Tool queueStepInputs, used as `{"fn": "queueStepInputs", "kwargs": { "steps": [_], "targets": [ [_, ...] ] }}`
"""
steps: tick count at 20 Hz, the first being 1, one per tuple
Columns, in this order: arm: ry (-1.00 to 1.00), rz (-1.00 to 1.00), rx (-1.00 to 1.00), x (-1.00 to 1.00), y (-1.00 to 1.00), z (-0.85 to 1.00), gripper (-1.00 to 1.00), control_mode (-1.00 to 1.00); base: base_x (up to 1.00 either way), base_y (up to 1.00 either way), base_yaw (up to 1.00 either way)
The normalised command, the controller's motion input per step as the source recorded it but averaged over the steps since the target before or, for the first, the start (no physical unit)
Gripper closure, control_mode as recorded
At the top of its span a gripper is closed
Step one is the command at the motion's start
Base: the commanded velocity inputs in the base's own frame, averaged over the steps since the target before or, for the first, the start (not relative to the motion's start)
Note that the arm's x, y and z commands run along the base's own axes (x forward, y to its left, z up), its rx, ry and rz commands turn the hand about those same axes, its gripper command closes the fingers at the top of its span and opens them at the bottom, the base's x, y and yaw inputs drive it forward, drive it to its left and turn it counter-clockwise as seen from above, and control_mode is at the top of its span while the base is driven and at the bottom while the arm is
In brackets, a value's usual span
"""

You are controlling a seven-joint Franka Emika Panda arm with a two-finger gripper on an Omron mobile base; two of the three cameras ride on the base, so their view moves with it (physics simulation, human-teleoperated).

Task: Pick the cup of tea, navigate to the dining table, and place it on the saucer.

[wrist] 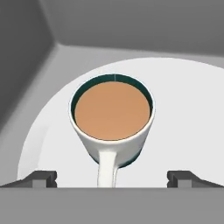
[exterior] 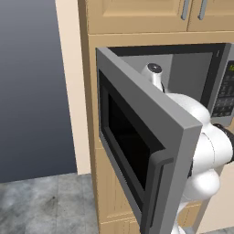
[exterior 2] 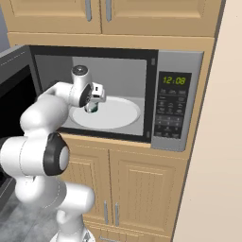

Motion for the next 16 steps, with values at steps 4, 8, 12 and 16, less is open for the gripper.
{"fn": "queueStepInputs", "kwargs": {
  "steps": [4, 8, 12, 16],
  "targets": [
    [0.06, 0.00, 0.00, 0.12, 0.08, -0.19, -1.00, -1.00, 0.00, 0.00, 0.00],
    [0.05, 0.00, 0.00, 0.03, 0.10, -0.27, -1.00, -1.00, 0.00, 0.00, 0.00],
    [0.03, 0.00, 0.00, 0.05, 0.04, -0.17, -1.00, -1.00, 0.00, 0.00, 0.00],
    [0.03, 0.00, 0.00, 0.04, 0.00, -0.13, 1.00, -1.00, 0.00, 0.00, 0.00]
  ]
}}
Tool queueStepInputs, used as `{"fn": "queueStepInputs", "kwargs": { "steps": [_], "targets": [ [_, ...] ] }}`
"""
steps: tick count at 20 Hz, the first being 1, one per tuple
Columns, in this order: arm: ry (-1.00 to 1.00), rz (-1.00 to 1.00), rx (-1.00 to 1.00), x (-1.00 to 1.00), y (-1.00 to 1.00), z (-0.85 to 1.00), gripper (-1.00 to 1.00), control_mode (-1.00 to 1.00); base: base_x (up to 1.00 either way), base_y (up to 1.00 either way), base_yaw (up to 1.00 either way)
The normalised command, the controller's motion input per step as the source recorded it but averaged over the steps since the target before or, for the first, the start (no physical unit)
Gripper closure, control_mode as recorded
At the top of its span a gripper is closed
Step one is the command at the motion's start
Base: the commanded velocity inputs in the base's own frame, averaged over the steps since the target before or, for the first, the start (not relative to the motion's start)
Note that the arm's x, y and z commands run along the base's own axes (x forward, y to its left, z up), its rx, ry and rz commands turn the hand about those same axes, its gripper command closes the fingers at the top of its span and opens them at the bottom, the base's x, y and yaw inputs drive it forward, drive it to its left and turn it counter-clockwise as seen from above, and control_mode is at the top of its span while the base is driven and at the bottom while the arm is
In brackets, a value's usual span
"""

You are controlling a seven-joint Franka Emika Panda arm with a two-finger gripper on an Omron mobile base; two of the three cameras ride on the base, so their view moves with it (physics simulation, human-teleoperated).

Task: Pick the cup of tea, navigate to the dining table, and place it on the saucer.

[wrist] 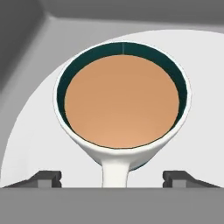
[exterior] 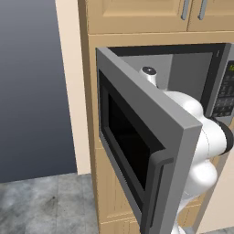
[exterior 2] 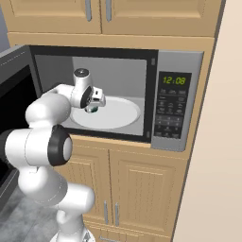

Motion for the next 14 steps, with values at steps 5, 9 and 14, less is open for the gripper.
{"fn": "queueStepInputs", "kwargs": {
  "steps": [5, 9, 14],
  "targets": [
    [0.01, 0.00, 0.00, 0.04, 0.00, -0.01, 1.00, -1.00, 0.00, 0.00, 0.00],
    [0.01, 0.00, 0.00, 0.00, 0.00, 0.00, 1.00, -1.00, 0.00, 0.00, 0.00],
    [0.00, 0.00, 0.00, 0.00, 0.00, 0.00, 1.00, -1.00, 0.00, 0.00, 0.00]
  ]
}}
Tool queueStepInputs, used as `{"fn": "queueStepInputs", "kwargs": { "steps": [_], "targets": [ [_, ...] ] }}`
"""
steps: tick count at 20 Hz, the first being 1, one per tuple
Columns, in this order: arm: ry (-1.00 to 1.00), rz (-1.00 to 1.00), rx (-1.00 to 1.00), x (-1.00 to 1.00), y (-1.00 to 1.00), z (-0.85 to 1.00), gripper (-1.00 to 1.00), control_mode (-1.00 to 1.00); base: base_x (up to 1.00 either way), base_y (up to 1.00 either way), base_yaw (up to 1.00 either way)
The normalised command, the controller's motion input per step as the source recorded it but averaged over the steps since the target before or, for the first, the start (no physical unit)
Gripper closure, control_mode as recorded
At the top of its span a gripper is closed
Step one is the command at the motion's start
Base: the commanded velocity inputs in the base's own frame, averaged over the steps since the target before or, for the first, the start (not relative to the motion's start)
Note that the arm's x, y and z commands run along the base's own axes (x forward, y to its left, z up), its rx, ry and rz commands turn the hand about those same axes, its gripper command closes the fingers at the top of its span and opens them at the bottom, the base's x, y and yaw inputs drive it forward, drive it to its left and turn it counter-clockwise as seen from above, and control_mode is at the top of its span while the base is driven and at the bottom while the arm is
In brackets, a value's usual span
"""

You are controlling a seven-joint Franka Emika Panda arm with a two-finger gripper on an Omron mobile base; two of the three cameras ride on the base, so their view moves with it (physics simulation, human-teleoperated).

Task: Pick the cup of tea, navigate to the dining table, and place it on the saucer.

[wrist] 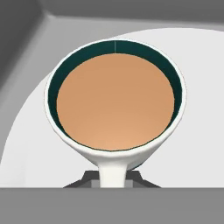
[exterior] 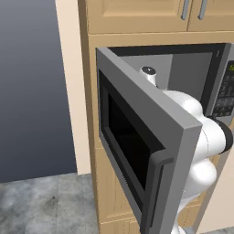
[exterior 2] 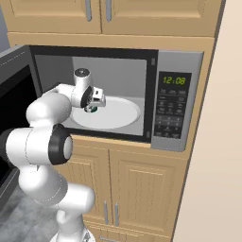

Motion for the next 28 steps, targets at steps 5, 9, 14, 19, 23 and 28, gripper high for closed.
{"fn": "queueStepInputs", "kwargs": {
  "steps": [5, 9, 14, 19, 23, 28],
  "targets": [
    [0.00, 0.00, 0.00, 0.00, 0.00, 0.00, 1.00, -1.00, 0.00, 0.00, 0.00],
    [0.00, 0.00, 0.00, 0.00, 0.00, 0.00, 1.00, -1.00, 0.00, 0.00, 0.00],
    [0.00, 0.00, 0.00, -0.05, 0.00, 0.00, 1.00, -1.00, 0.00, 0.00, 0.00],
    [0.00, 0.00, 0.00, -0.13, 0.00, 0.00, 1.00, -1.00, 0.00, 0.00, 0.00],
    [-0.04, 0.00, 0.00, -0.34, -0.07, 0.00, 1.00, -1.00, 0.00, 0.00, 0.00],
    [-0.06, 0.00, 0.01, -0.53, -0.14, 0.00, 1.00, -1.00, 0.00, 0.00, 0.00]
  ]
}}
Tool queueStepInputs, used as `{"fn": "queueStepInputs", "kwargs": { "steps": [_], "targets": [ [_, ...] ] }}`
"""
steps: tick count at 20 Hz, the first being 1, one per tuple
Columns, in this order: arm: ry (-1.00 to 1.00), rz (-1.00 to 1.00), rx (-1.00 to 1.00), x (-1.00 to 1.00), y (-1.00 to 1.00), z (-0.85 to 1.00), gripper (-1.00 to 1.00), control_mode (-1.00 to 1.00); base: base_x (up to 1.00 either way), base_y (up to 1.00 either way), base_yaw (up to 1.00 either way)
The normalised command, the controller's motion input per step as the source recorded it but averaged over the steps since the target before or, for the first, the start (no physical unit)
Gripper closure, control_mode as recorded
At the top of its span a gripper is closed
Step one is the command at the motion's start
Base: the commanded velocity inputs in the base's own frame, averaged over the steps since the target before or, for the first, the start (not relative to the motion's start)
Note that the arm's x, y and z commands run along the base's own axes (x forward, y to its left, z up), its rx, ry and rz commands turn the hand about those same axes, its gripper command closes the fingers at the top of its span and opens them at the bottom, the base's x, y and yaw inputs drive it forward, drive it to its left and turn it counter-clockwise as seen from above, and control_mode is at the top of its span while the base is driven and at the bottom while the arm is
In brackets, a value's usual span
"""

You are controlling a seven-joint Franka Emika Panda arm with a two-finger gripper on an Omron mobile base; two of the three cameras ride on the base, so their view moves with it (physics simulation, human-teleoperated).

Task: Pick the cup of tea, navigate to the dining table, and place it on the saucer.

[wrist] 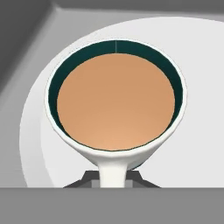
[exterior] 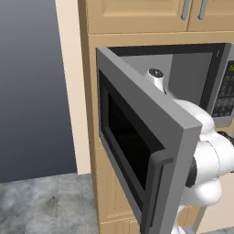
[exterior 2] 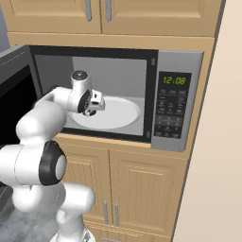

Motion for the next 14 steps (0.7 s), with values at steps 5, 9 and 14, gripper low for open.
{"fn": "queueStepInputs", "kwargs": {
  "steps": [5, 9, 14],
  "targets": [
    [-0.13, 0.00, 0.04, -0.80, -0.29, 0.00, 1.00, -1.00, 0.00, 0.00, 0.00],
    [-0.02, 0.00, 0.07, -0.83, -0.39, 0.24, 1.00, -1.00, 0.00, 0.00, 0.00],
    [0.00, 0.00, 0.04, -0.65, -0.32, 0.39, 1.00, -1.00, 0.00, 0.00, 0.00]
  ]
}}
